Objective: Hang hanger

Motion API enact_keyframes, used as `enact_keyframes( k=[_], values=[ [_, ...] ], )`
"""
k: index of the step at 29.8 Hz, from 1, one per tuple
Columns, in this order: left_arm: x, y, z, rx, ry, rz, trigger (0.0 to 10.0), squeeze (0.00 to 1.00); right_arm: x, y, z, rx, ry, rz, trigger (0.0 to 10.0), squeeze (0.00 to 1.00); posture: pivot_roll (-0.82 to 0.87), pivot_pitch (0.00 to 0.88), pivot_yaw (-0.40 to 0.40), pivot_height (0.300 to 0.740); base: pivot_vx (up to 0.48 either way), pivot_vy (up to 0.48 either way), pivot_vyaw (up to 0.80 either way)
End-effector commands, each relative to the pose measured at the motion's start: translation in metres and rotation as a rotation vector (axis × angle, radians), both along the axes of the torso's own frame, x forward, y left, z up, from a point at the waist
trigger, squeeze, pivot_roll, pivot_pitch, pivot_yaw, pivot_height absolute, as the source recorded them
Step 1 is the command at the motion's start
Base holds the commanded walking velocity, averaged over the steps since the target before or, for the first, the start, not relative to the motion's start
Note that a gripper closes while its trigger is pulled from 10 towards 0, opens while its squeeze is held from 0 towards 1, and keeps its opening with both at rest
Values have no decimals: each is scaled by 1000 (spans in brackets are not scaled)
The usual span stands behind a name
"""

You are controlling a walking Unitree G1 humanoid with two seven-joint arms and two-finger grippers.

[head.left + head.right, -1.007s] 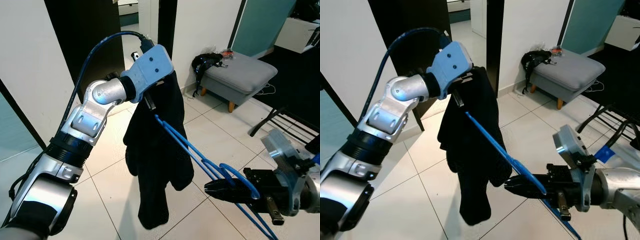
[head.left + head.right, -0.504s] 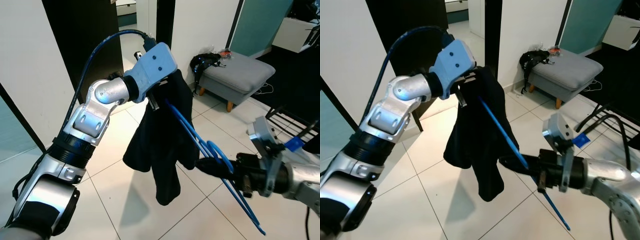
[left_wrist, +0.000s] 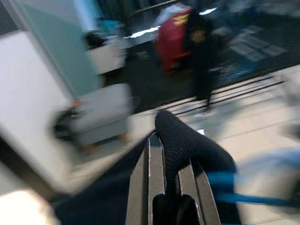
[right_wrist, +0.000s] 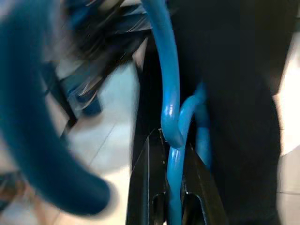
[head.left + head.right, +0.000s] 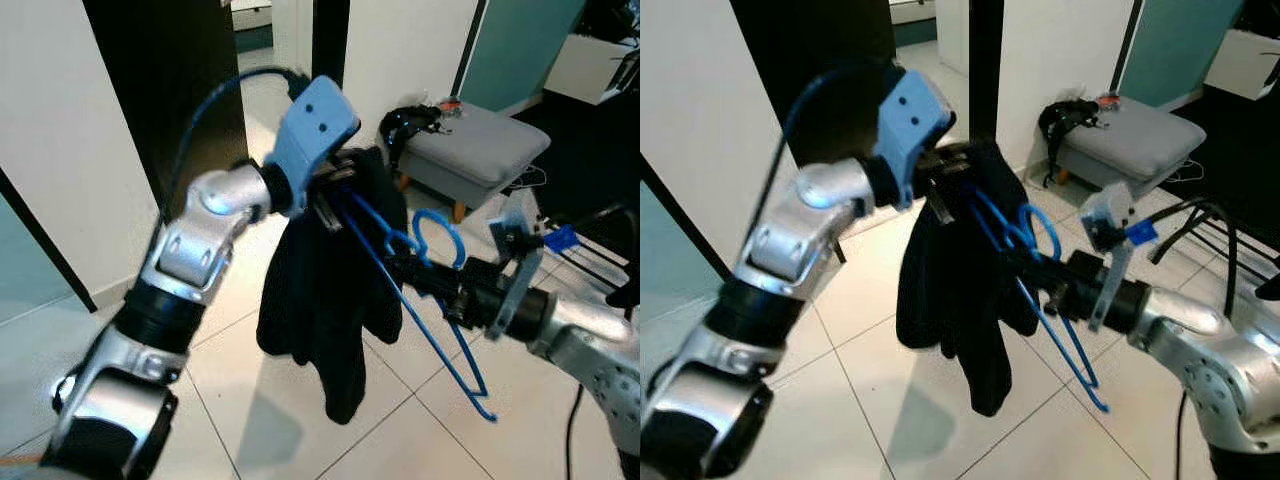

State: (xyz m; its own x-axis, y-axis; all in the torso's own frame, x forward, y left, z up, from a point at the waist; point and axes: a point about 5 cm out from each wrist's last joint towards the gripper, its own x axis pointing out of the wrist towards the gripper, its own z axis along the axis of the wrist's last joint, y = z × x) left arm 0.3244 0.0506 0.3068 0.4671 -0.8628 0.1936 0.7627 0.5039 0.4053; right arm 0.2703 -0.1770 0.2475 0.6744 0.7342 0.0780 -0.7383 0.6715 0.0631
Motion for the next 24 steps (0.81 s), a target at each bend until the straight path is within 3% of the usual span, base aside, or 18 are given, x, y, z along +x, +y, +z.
enact_keyframes(
  k=[1, 3, 4, 6, 14, 16, 22, 24],
  values=[
    [-15, -8, 5, -15, -14, -127, 10000, 0, 6, -4, 5, 51, -16, -66, 10000, 0, -45, 75, 12, 740, 0, 0, 0],
    [-26, -13, -4, 22, -2, -220, 10000, 0, 16, -3, 13, 189, -26, -135, 10000, 0, -38, 71, 11, 740, 0, 0, 0],
    [-26, -13, -4, 22, -2, -220, 10000, 0, 16, -3, 13, 189, -26, -135, 10000, 0, -38, 71, 11, 740, 0, 0, 0],
    [-28, -15, -10, 40, 13, -231, 10000, 0, 22, 1, 17, 284, -24, -162, 10000, 0, -36, 70, 12, 740, 0, 0, 0],
    [-27, -21, -6, -53, 84, -199, 10000, 0, 28, 19, 23, 344, -48, -151, 10000, 0, -30, 65, 12, 740, 0, 0, 0],
    [-29, -25, 0, -130, 130, -212, 10000, 0, 33, 25, 25, 349, -60, -161, 10000, 0, -31, 65, 15, 740, 0, 0, 0],
    [-20, -22, 10, -235, 142, -127, 10000, 0, 40, 32, 23, 288, -56, -198, 10000, 0, -31, 67, 16, 740, 0, 0, 0],
    [0, -2, 22, -321, 123, 35, 10000, 0, 37, 39, 0, 63, 10, -176, 10000, 0, -31, 67, 16, 740, 0, 0, 0]
  ],
)
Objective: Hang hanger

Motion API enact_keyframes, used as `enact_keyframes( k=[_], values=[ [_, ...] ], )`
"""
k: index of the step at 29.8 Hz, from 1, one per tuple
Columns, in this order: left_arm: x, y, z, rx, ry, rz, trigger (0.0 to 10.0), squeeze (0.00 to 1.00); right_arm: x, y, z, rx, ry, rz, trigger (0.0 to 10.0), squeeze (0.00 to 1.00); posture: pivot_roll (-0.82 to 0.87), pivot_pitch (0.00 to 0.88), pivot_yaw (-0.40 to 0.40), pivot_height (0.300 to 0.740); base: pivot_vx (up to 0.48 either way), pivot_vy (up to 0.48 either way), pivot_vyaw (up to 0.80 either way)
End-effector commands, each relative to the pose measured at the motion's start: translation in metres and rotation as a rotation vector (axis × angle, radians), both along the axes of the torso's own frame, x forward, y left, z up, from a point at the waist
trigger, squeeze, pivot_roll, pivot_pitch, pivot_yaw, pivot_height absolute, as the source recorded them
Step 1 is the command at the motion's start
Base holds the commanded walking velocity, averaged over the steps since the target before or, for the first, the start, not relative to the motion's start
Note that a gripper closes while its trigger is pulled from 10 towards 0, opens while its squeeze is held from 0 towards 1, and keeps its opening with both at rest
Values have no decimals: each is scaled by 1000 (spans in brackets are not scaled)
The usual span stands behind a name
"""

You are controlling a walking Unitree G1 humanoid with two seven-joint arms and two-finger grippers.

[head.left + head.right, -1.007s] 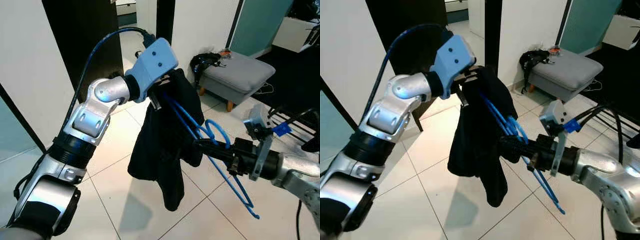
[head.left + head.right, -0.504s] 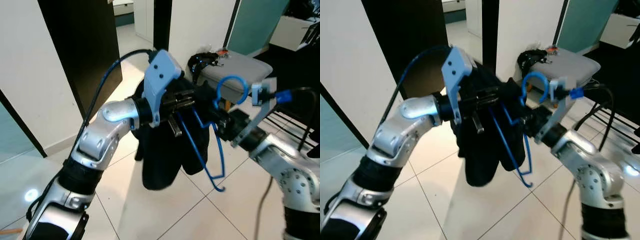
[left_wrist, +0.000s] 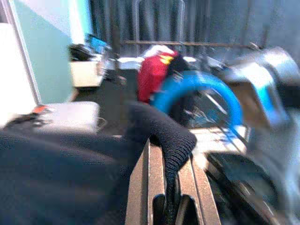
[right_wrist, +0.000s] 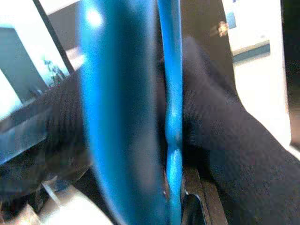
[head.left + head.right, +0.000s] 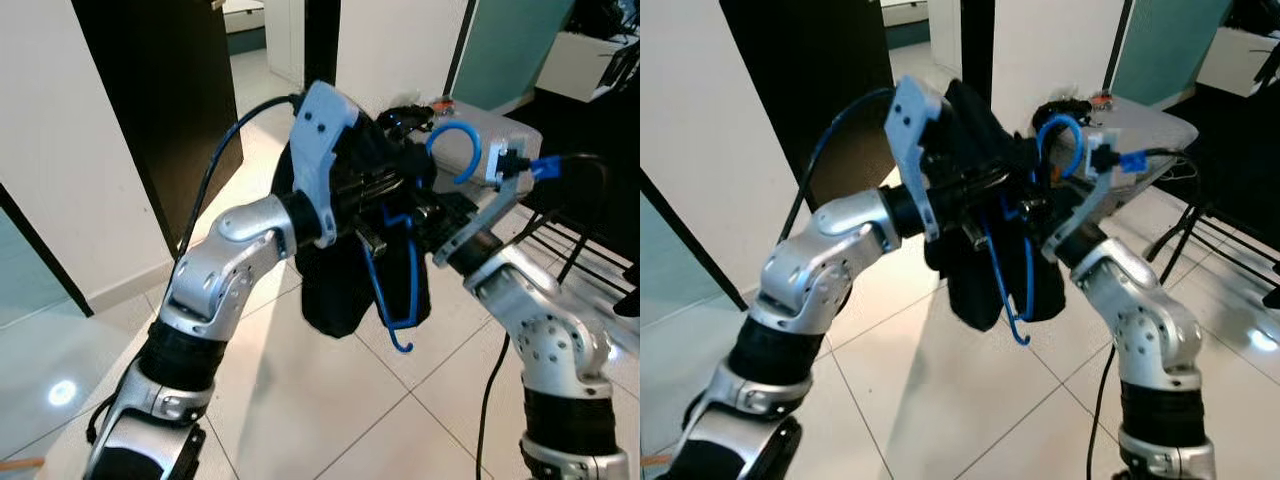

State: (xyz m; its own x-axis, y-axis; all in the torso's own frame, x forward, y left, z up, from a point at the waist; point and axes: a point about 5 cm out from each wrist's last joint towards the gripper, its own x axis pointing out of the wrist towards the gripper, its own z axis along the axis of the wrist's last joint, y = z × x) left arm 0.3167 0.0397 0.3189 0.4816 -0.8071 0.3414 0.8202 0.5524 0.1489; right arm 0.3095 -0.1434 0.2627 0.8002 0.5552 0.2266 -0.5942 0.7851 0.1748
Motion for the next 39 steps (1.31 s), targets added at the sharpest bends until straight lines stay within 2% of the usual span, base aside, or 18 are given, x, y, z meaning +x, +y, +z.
enact_keyframes(
  k=[1, 3, 4, 5, 8, 11, 15, 19, 22, 26, 28, 29, 32, 33, 34, 36, 37, 39],
  values=[
    [8, 9, 10, -57, -15, 72, 10000, 0, -2, 6, -15, -118, 57, 29, 10000, 0, -31, 67, 16, 740, 0, 0, 0],
    [24, 33, 22, -109, -21, 218, 10000, 0, -18, 8, -34, -262, 123, 155, 10000, 0, -31, 73, 18, 740, 0, 0, 0],
    [24, 33, 22, -109, -21, 218, 10000, 0, -18, 8, -34, -262, 123, 155, 10000, 0, -31, 73, 18, 740, 0, 0, 0],
    [29, 43, 26, -98, -43, 263, 10000, 0, -28, 5, -34, -273, 123, 219, 10000, 0, -34, 74, 21, 740, 0, 0, 0],
    [27, 54, 34, 6, -165, 282, 10000, 0, -50, -12, -28, -266, 113, 339, 10000, 0, -36, 74, 21, 740, 0, 0, 0],
    [22, 50, 36, 29, -204, 246, 10000, 0, -54, -17, -28, -281, 116, 366, 10000, 0, -38, 76, 20, 740, 0, 0, 0],
    [-3, 30, 39, 57, -286, 19, 10000, 0, -58, -20, -23, -275, 95, 448, 10000, 0, -33, 73, 12, 740, 0, 0, 0],
    [-5, 28, 39, 58, -290, -10, 10000, 0, -59, -19, -22, -269, 87, 471, 10000, 0, -33, 73, 12, 740, 0, 0, 0],
    [-17, 18, 38, 81, -323, -147, 10000, 0, -61, -16, -23, -330, 95, 559, 10000, 0, -23, 71, 8, 740, 0, 0, 0],
    [-17, 18, 38, 81, -323, -147, 10000, 0, -61, -16, -23, -330, 95, 559, 10000, 0, -23, 71, 8, 740, 0, 0, 0],
    [-19, 15, 38, 92, -337, -198, 10000, 0, -62, -16, -25, -358, 107, 591, 10000, 0, -21, 71, 5, 740, 0, 0, 0],
    [-23, 12, 36, 122, -345, -259, 10000, 0, -62, -16, -24, -380, 108, 645, 10000, 0, -18, 71, 1, 740, 0, 0, 0],
    [-25, 9, 33, 166, -351, -312, 10000, 0, -63, -16, -22, -395, 98, 698, 10000, 0, -17, 69, 2, 740, 0, 0, 0],
    [-26, 6, 27, 219, -357, -344, 10000, 0, -61, -14, -17, -405, 75, 729, 10000, 0, -17, 69, 3, 740, 0, 0, 0],
    [-26, 6, 27, 219, -357, -344, 10000, 0, -61, -14, -17, -405, 75, 729, 10000, 0, -17, 69, 3, 740, 0, 0, 0],
    [-22, 5, 14, 307, -355, -318, 10000, 0, -53, -12, -8, -411, 13, 730, 10000, 0, -16, 65, 2, 740, 0, 0, 0],
    [-22, 5, 14, 307, -355, -318, 10000, 0, -53, -12, -8, -411, 13, 730, 10000, 0, -16, 65, 2, 740, 0, 0, 0],
    [-9, 7, 9, 354, -332, -210, 10000, 0, -48, -11, -1, -395, -39, 699, 10000, 0, -14, 65, 2, 740, 0, 0, 0]
  ],
)
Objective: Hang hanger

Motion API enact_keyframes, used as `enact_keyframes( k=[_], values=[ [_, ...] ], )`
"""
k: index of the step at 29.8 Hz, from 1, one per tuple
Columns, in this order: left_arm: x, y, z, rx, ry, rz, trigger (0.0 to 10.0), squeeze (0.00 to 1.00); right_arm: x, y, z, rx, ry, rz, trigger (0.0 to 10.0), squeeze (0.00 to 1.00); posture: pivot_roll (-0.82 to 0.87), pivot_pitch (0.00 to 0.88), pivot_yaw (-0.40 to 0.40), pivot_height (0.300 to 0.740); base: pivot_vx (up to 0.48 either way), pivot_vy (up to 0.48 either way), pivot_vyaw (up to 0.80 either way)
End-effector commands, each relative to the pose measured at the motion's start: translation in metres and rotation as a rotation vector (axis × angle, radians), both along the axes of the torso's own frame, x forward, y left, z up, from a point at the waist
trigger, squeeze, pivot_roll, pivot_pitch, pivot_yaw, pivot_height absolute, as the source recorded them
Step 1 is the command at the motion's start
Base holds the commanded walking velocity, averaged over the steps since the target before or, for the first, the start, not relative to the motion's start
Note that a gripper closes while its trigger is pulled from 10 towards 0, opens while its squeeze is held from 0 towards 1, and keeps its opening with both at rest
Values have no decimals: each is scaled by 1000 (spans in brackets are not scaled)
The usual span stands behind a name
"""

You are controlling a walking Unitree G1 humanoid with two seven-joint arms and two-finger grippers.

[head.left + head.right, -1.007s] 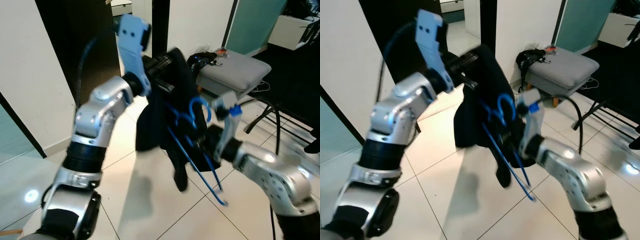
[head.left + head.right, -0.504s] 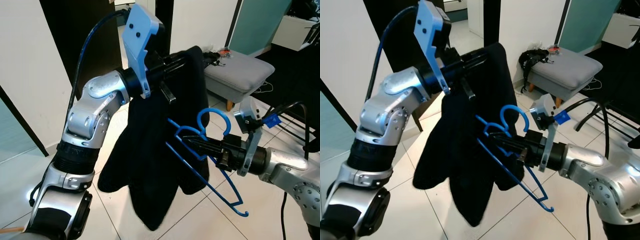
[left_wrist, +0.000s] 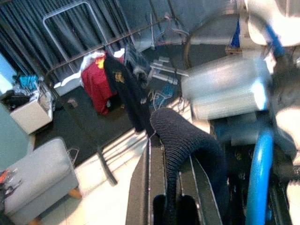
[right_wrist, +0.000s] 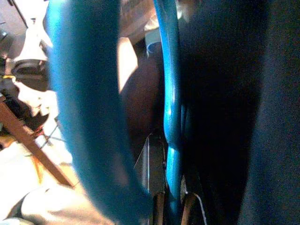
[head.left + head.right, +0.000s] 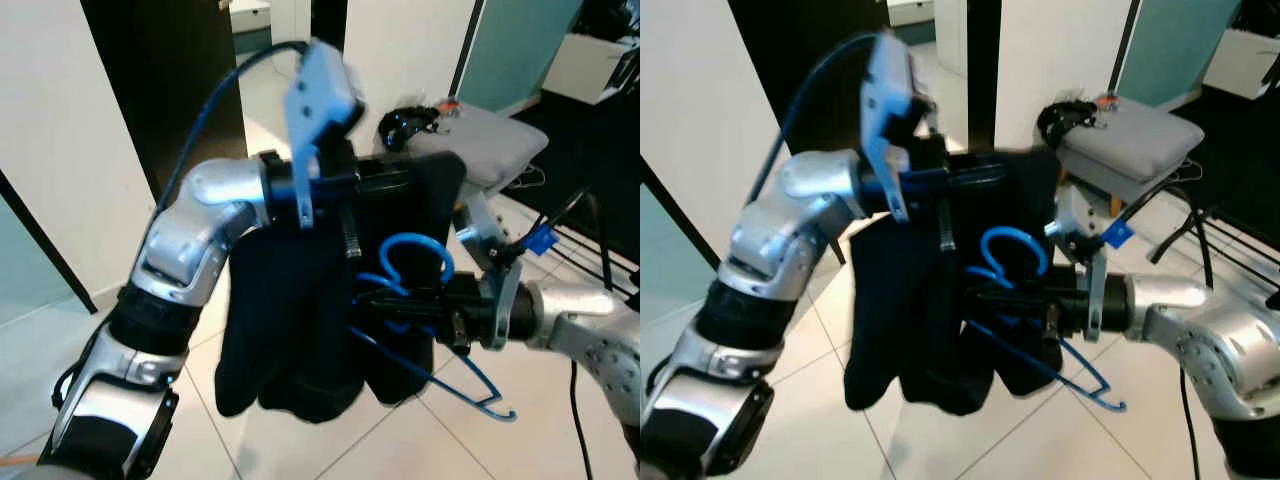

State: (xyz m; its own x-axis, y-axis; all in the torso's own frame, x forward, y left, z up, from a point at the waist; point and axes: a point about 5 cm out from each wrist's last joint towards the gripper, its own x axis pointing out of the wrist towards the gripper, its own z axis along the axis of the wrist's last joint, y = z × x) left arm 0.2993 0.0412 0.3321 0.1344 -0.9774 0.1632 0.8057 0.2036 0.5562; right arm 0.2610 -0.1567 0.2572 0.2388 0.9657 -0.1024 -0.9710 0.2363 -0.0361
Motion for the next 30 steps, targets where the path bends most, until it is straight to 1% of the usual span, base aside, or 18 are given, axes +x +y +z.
enact_keyframes(
  k=[1, 2, 3, 4, 13, 14, 17, 18, 19, 20, 21, 22, 23, 24, 25, 26, 29, 30],
  values=[
    [9, 6, -4, 27, -6, 78, 10000, 0, 1, 2, 4, 23, -40, 10, 10000, 0, -14, 65, 2, 740, 0, 0, 0],
    [17, 10, -4, 22, 12, 144, 10000, 745, 3, 2, 7, 44, -56, 1, 10000, 0, -12, 64, 4, 740, 0, 0, 0],
    [17, 10, -4, 22, 12, 144, 10000, 745, 3, 2, 7, 44, -56, 1, 10000, 0, -12, 64, 4, 740, 0, 0, 0],
    [27, 15, -2, 6, 47, 223, 10000, 1000, 4, 3, 10, 73, -75, -5, 10000, 0, -9, 63, 5, 740, 0, 0, 0],
    [28, 17, 15, -42, -23, 268, 10000, 1000, 6, 8, 14, 131, -115, -1, 10000, 0, -9, 58, 6, 740, 0, 0, 0],
    [33, 29, 35, -129, -77, 342, 10000, 1000, 7, 7, 15, 157, -126, -25, 10000, 0, -10, 57, 5, 740, 0, 0, 0],
    [35, 53, 66, -277, -128, 437, 10000, 1000, 9, 1, 16, 194, -140, -90, 10000, 0, -9, 56, 5, 740, 0, 0, 0],
    [35, 53, 66, -277, -128, 437, 10000, 1000, 9, 1, 16, 194, -140, -90, 10000, 0, -9, 56, 5, 740, 0, 0, 0],
    [32, 69, 82, -370, -134, 457, 10000, 1000, 13, -6, 16, 217, -149, -151, 10000, 0, -7, 58, 7, 740, 0, 0, 0],
    [32, 69, 82, -370, -134, 457, 10000, 1000, 13, -6, 16, 217, -149, -151, 10000, 0, -7, 58, 7, 740, 0, 0, 0],
    [31, 76, 87, -404, -130, 458, 10000, 1000, 15, -10, 16, 225, -153, -183, 10000, 0, -7, 58, 6, 740, 0, 0, 0],
    [31, 76, 87, -404, -130, 458, 10000, 1000, 15, -10, 16, 225, -153, -183, 10000, 0, -7, 58, 6, 740, 0, 0, 0],
    [28, 86, 92, -432, -118, 452, 10000, 1000, 17, -16, 16, 238, -157, -222, 10000, 0, -5, 60, 4, 740, 0, 0, 0],
    [28, 86, 92, -432, -118, 452, 10000, 1000, 17, -16, 16, 238, -157, -222, 10000, 0, -5, 60, 4, 740, 0, 0, 0],
    [25, 93, 95, -444, -111, 442, 10000, 1000, 18, -20, 17, 248, -163, -254, 10000, 0, -5, 60, 4, 740, 0, 0, 0],
    [22, 101, 92, -431, -91, 424, 10000, 1000, 20, -27, 19, 270, -174, -290, 10000, 0, -2, 62, 3, 740, 0, 0, 0],
    [18, 105, 86, -395, -82, 396, 10000, 1000, 21, -33, 23, 287, -183, -317, 10000, 0, -2, 66, 1, 740, 0, 0, 0],
    [17, 106, 78, -369, -62, 385, 10000, 1000, 22, -37, 25, 292, -190, -330, 10000, 0, 3, 69, -1, 740, 0, 0, 0]
  ],
)
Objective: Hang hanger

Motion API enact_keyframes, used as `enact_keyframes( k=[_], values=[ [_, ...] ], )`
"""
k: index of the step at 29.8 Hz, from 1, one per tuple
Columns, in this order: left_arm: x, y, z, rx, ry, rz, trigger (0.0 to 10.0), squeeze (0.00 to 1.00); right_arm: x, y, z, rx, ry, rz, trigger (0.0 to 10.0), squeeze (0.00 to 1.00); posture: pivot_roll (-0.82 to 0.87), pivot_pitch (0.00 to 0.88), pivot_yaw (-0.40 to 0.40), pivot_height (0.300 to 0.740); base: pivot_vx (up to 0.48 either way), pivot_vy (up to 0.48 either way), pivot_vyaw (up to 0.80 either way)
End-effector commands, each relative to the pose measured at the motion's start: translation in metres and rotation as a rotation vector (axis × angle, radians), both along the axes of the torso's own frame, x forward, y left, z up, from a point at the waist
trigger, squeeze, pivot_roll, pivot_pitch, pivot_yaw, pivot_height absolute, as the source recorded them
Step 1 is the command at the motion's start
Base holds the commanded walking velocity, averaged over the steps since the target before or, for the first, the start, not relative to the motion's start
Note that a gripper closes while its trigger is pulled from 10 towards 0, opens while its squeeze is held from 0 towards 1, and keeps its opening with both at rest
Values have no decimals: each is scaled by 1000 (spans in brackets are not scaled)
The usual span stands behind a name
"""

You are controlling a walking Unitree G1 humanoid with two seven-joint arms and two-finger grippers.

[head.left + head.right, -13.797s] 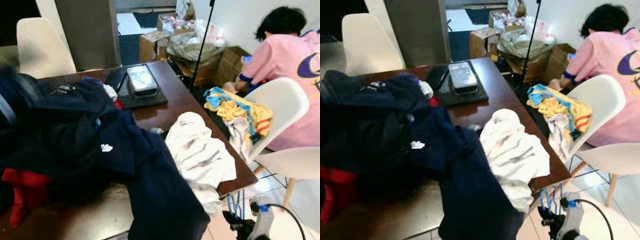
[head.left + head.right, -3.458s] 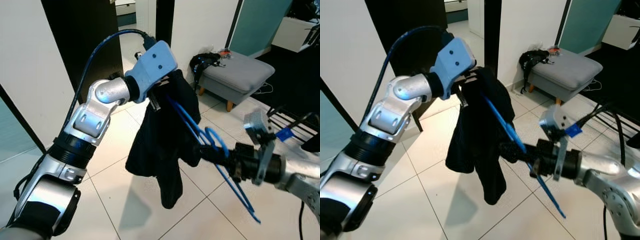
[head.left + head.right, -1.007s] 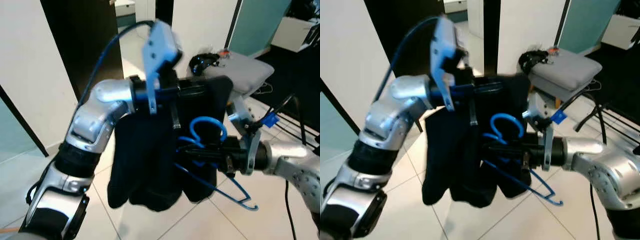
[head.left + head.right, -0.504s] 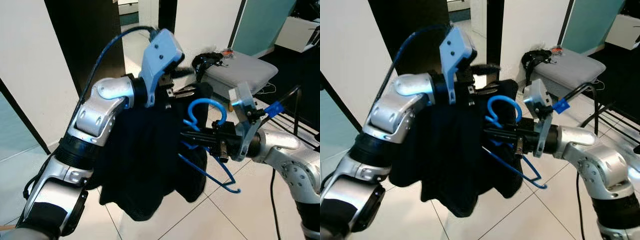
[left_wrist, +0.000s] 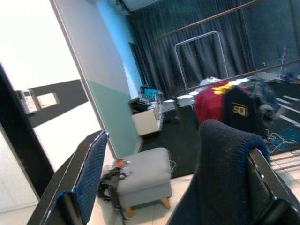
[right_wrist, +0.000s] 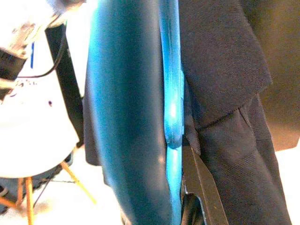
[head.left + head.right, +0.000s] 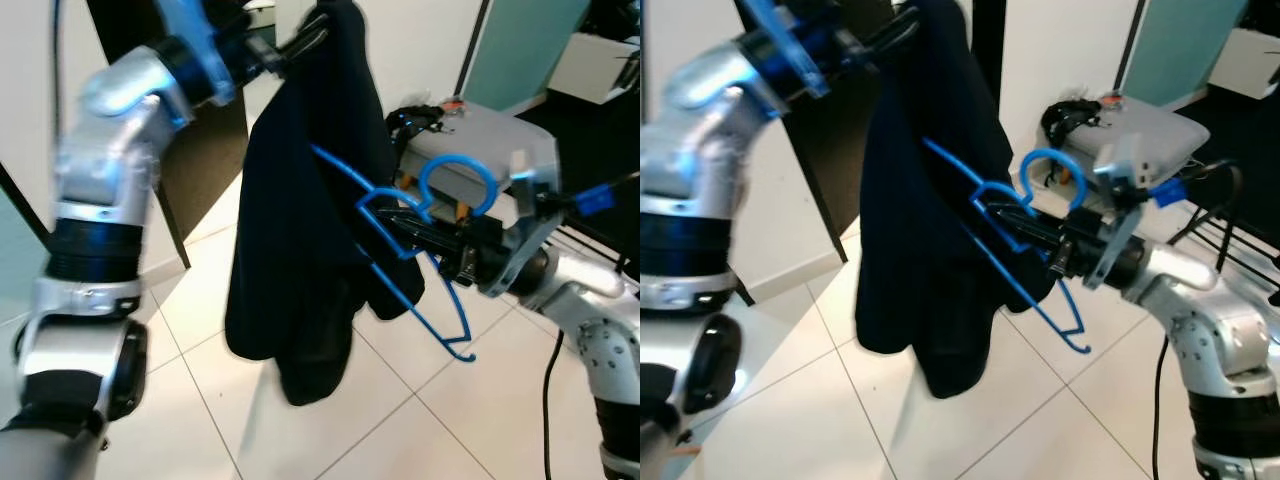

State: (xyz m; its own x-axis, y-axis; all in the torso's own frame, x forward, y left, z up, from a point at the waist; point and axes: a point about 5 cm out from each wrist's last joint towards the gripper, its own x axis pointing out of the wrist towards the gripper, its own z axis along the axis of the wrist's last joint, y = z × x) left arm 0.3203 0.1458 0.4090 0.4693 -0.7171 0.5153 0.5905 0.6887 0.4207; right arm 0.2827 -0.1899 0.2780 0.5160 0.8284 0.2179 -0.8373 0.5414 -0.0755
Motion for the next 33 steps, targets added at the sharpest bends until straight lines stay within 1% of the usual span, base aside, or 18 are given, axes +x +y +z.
enact_keyframes(
  k=[1, 6, 7, 8, 10, 12, 13, 14, 15, 17, 19, 24, 25, 27, 28, 31, 32, 33],
  values=[
    [-4, -1, -7, 37, 13, -29, 10000, 1000, -1, -4, 4, 3, -24, -10, 10000, 0, 5, 71, -4, 740, 0, 0, 0],
    [-2, -12, -17, 45, 36, -41, 10000, 1000, -2, 1, 0, -20, -14, 26, 10000, 0, 9, 71, -7, 740, 0, 0, 0],
    [-1, -20, -20, 55, 36, -49, 10000, 1000, -4, 6, -3, -36, -5, 51, 10000, 0, 7, 71, -3, 740, 0, 0, 0],
    [-1, -20, -20, 55, 36, -49, 10000, 1000, -4, 6, -3, -36, -5, 51, 10000, 0, 7, 71, -3, 740, 0, 0, 0],
    [1, -38, -25, 65, 41, -73, 10000, 1000, -5, 15, -9, -69, 10, 82, 10000, 0, 2, 71, 2, 740, 0, 0, 0],
    [1, -38, -25, 65, 41, -73, 10000, 1000, -5, 15, -9, -69, 10, 82, 10000, 0, 2, 71, 2, 740, 0, 0, 0],
    [1, -47, -27, 75, 47, -101, 10000, 1000, -4, 18, -10, -69, 11, 82, 10000, 0, -1, 72, 5, 740, 0, 0, 0],
    [1, -47, -27, 75, 47, -101, 10000, 1000, -4, 18, -10, -69, 11, 82, 10000, 0, -1, 72, 5, 740, 0, 0, 0],
    [-3, -57, -31, 96, 50, -142, 10000, 1000, -3, 19, -9, -55, 7, 73, 10000, 0, -3, 75, 10, 740, 0, 0, 0],
    [-3, -57, -31, 96, 50, -142, 10000, 1000, -3, 19, -9, -55, 7, 73, 10000, 0, -3, 75, 10, 740, 0, 0, 0],
    [-8, -66, -40, 112, 76, -189, 10000, 1000, 0, 18, -2, 3, -15, 42, 10000, 0, 1, 80, 10, 740, 0, 0, 0],
    [-6, -63, -44, 86, 95, -156, 10000, 1000, 0, 15, 3, 45, -32, 32, 10000, 0, 6, 82, 8, 740, 0, 0, 0],
    [-2, -52, -40, 39, 93, -93, 10000, 1000, 1, 14, 6, 64, -43, 23, 10000, 0, 7, 84, 8, 740, 0, 0, 0],
    [-2, -52, -40, 39, 93, -93, 10000, 1000, 1, 14, 6, 64, -43, 23, 10000, 0, 7, 84, 8, 740, 0, 0, 0],
    [2, -35, -34, -15, 76, -5, 10000, 35, 3, 10, 10, 84, -58, 0, 10000, 0, 9, 87, 7, 740, 0, 0, 0],
    [2, -35, -34, -15, 76, -5, 10000, 35, 3, 10, 10, 84, -58, 0, 10000, 0, 9, 87, 7, 740, 0, 0, 0],
    [7, -13, -26, -84, 65, 105, 10000, 0, 6, 4, 14, 106, -73, -28, 10000, 0, 9, 87, 7, 740, 0, 0, 0],
    [9, 17, -24, -148, 68, 275, 10000, 0, 9, -3, 21, 134, -91, -69, 10000, 0, 13, 93, 3, 740, 0, 0, 0]
  ],
)
